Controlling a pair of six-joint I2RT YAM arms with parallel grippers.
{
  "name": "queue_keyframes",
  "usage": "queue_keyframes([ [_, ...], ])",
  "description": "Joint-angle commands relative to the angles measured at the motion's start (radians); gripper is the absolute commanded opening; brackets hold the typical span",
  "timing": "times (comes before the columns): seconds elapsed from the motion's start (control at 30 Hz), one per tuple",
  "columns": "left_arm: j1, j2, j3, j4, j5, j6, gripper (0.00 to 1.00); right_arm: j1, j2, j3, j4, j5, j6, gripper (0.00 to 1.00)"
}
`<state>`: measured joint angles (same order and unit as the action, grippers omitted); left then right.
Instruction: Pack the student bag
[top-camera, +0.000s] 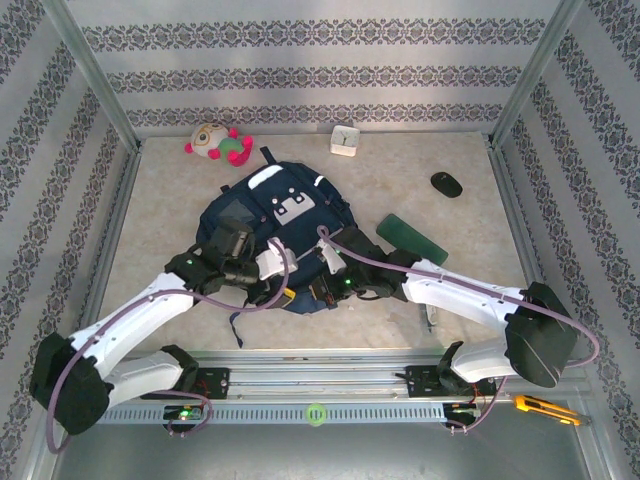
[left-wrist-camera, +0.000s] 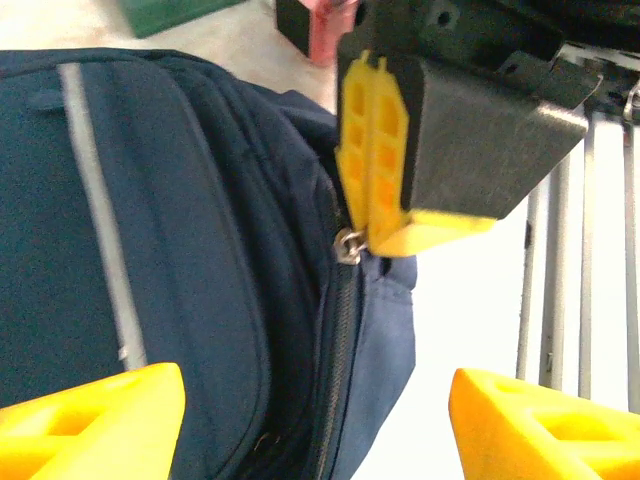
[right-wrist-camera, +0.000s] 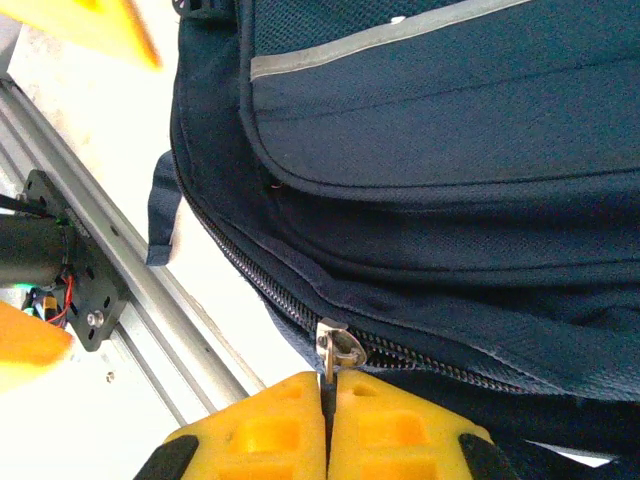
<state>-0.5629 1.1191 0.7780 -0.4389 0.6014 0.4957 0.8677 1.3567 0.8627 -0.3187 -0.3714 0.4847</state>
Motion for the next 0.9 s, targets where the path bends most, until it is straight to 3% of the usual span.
queue_keyframes([
  [0.0,-0.034,0.058,-0.020,0.107,0.041,0.002,0.69,0.002,-0.034,-0.017,0.089,-0.068,-0.039,0.00],
  [0.1,-0.039,0.126,-0.039,0.154,0.003,0.036,0.59,-0.002,-0.045,-0.028,0.116,-0.087,-0.044,0.00],
  [0.2,-0.038,0.176,-0.018,0.092,-0.048,0.106,0.52,-0.019,-0.054,-0.032,0.118,-0.111,-0.041,0.00],
  [0.3,-0.031,0.166,-0.016,0.054,-0.086,0.133,0.30,-0.034,-0.072,-0.044,0.106,-0.107,-0.042,0.00],
  [0.37,-0.013,0.130,-0.031,0.043,-0.104,0.138,0.09,-0.054,-0.082,-0.057,0.079,-0.082,-0.036,0.00],
  [0.43,0.015,0.086,-0.045,0.014,-0.110,0.162,0.01,-0.090,-0.089,-0.079,0.051,-0.059,-0.023,0.00],
  [0.57,0.070,0.011,-0.059,-0.116,-0.182,0.234,0.01,-0.181,-0.097,-0.143,0.054,-0.052,0.001,0.00],
  [0.7,0.113,-0.066,-0.074,-0.225,-0.249,0.297,0.04,-0.183,-0.099,-0.152,0.076,-0.081,-0.018,0.00],
  [0.77,0.115,-0.103,-0.082,-0.231,-0.254,0.295,0.11,-0.175,-0.099,-0.161,0.120,-0.113,-0.008,0.00],
  [0.87,0.114,-0.109,-0.061,-0.231,-0.111,0.235,0.29,-0.158,-0.097,-0.190,0.214,-0.154,0.012,0.00],
])
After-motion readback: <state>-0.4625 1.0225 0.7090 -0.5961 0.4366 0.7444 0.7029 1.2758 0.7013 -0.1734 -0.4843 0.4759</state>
